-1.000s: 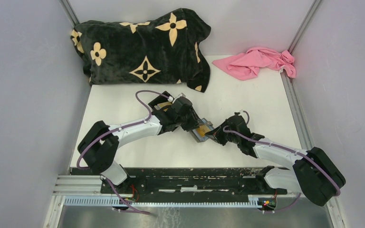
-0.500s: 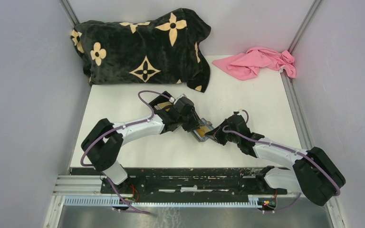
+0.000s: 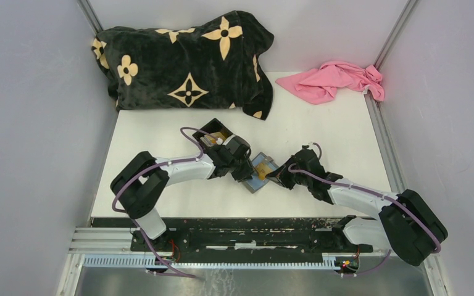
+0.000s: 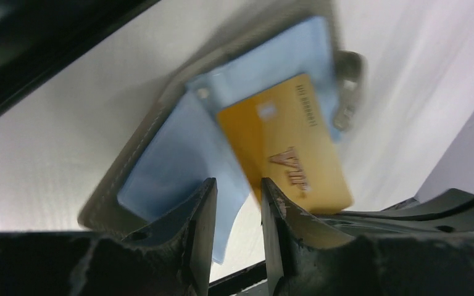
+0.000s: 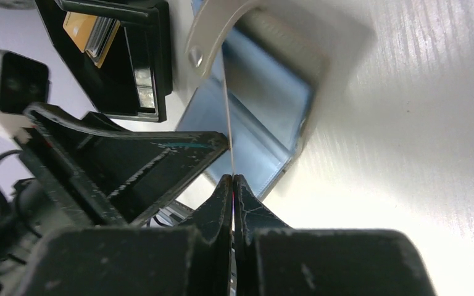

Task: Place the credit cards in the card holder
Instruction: Adjust the card holder at the center of the board.

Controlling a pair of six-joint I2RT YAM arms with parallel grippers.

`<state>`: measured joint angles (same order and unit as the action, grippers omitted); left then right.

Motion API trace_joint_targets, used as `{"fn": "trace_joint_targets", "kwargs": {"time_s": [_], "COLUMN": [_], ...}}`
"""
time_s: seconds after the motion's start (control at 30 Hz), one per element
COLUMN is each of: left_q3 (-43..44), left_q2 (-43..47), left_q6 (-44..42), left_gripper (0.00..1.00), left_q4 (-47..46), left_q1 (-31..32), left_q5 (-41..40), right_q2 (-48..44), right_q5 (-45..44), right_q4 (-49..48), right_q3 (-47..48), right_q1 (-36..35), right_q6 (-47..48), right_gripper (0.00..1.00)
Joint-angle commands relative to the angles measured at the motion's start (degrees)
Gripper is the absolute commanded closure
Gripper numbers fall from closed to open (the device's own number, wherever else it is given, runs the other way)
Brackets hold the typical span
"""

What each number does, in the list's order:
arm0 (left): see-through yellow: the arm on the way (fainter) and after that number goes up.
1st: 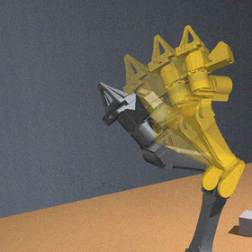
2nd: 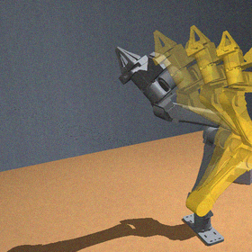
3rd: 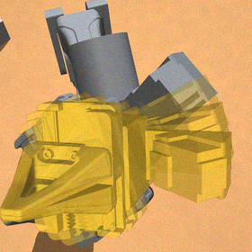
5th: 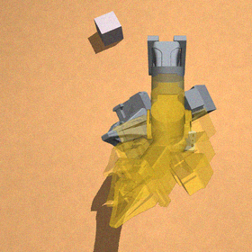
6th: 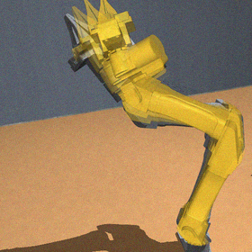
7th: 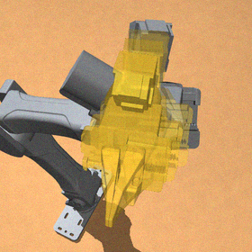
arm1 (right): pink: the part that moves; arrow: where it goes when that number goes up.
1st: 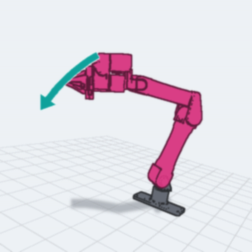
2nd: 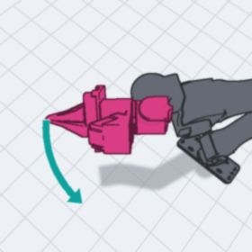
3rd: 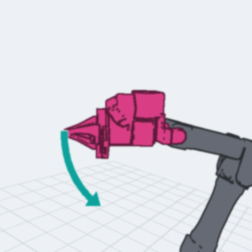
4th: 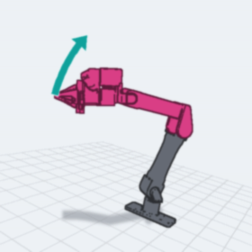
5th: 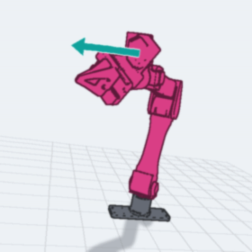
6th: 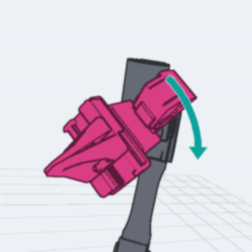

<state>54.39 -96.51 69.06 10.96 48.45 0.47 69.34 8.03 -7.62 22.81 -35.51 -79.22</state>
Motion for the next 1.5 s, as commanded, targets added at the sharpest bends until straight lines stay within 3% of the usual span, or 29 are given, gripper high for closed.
{"fn": "trace_joint_targets", "kwargs": {"time_s": [0.0, 0.47, 1.47], "left_q3": [-5.3, -8.9, -12.9], "left_q2": [4.2, 6.1, 6.8], "left_q6": [5.4, 7.4, 9.5], "left_gripper": [0.60, 0.59, 0.57], "left_q4": [-4.4, -14.1, -16.3], "left_q1": [-0.1, 0.0, 0.2], "left_q5": [-0.5, -1.1, -2.6], "right_q2": [0.0, 4.0, 6.7], "right_q5": [0.9, 5.9, 10.3], "right_q4": [-0.5, -5.6, -12.3], "right_q3": [2.1, 0.0, -1.4], "right_q1": [0.7, 2.3, 4.9], "right_q6": [0.6, -1.6, -6.1], "right_gripper": [0.99, 0.99, 0.99]}}
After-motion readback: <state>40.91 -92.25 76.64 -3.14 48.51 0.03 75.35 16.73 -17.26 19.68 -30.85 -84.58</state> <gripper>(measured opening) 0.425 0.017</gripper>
